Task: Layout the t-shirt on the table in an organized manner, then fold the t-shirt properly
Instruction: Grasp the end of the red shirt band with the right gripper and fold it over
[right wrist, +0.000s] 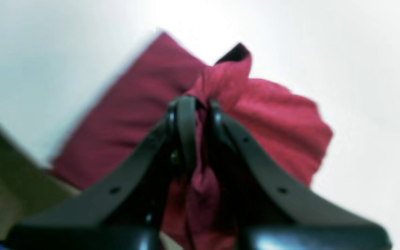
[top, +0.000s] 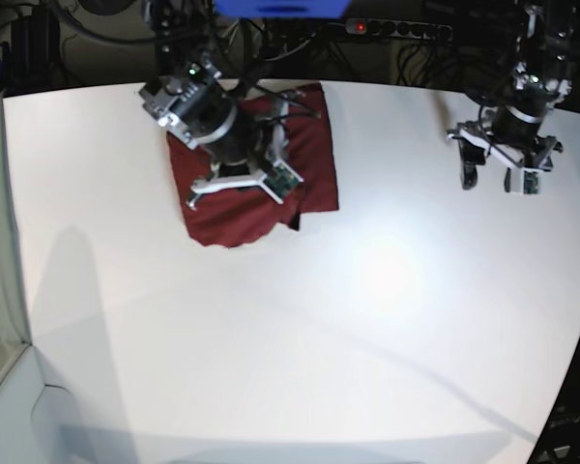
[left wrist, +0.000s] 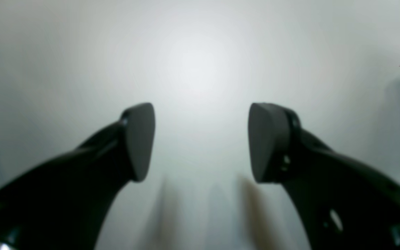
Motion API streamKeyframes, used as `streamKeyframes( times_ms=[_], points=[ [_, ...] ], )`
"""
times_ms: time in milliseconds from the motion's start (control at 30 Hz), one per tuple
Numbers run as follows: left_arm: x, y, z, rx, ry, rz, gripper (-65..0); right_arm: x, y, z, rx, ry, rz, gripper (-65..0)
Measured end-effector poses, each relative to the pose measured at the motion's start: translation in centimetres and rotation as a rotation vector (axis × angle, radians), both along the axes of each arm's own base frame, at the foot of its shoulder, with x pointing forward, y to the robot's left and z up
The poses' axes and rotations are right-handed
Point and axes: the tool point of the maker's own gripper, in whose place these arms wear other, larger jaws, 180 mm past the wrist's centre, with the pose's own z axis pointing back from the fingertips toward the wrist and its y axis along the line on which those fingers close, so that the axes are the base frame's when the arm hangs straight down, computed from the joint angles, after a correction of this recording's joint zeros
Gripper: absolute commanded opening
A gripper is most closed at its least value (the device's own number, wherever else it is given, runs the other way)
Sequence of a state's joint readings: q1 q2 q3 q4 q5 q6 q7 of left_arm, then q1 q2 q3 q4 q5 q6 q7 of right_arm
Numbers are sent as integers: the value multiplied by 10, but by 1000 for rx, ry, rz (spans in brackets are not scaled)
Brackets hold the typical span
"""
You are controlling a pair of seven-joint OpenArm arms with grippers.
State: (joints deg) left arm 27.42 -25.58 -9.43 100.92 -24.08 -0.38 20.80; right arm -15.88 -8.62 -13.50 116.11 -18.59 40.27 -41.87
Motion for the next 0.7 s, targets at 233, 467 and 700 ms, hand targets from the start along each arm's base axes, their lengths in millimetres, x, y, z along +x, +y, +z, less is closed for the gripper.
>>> streamKeyframes(
  times_ms=[233,467,700],
  points=[
    [-1,0,-3,-9,3,11,-237,-4,16,3,-11,2,50,-650],
    [-3,-12,-6,-55,10,13,-238,3,15,7,-16,-15,48,-650],
    [-34,-86,-46,-226,244,-66,-422,6,15,9,-18,-22,51,-650]
  ],
)
